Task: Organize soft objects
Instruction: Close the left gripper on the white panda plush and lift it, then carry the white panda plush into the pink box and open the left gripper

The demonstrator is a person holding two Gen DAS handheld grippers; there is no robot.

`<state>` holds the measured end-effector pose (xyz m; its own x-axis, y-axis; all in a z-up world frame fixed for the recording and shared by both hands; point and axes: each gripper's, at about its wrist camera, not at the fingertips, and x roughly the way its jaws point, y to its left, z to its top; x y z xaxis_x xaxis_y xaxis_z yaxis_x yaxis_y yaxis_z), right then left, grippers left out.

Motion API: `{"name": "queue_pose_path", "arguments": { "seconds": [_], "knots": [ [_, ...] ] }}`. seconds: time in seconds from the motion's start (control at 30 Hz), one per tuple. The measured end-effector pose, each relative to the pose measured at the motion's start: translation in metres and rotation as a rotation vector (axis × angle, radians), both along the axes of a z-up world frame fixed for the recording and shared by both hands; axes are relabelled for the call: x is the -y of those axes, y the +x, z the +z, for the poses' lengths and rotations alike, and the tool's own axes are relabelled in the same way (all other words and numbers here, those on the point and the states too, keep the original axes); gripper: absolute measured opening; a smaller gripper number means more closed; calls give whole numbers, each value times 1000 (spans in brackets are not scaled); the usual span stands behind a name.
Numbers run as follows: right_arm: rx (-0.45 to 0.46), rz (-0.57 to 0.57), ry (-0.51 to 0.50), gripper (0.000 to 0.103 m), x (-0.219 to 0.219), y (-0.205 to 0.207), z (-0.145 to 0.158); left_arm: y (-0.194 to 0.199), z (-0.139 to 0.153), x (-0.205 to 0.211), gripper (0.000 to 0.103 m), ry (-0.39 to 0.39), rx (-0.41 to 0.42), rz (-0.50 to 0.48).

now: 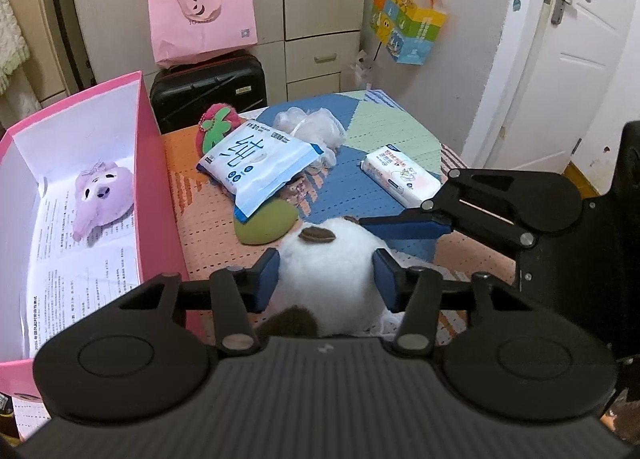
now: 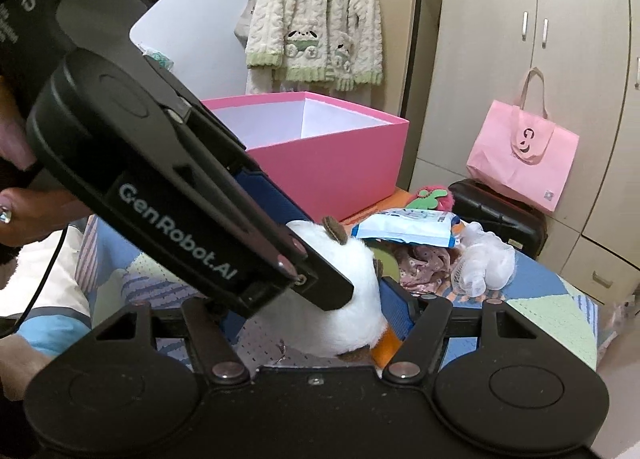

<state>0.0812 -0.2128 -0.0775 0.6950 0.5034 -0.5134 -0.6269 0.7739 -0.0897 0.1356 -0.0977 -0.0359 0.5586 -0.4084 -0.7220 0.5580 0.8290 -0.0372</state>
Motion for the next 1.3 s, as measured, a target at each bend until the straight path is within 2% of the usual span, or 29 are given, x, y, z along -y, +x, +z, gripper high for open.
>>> {"name": "queue_pose_path", "arguments": {
  "seconds": [0.27, 0.63, 0.97, 1.3],
  "knots": [
    [-1, -24, -16, 72, -9, -6, 8, -7, 4, -4, 48, -5, 18, -4],
    [-24, -48, -46, 72, -30, -21, 44, -23, 35, -25, 48, -30, 24, -19],
    [-65, -13, -31, 72, -59, -28, 89, -37, 76, -67, 48, -51, 24, -19],
    [-17, 61, -21, 72, -111, -8, 120, -31, 108, -125, 48, -71, 108, 63]
  ]
}}
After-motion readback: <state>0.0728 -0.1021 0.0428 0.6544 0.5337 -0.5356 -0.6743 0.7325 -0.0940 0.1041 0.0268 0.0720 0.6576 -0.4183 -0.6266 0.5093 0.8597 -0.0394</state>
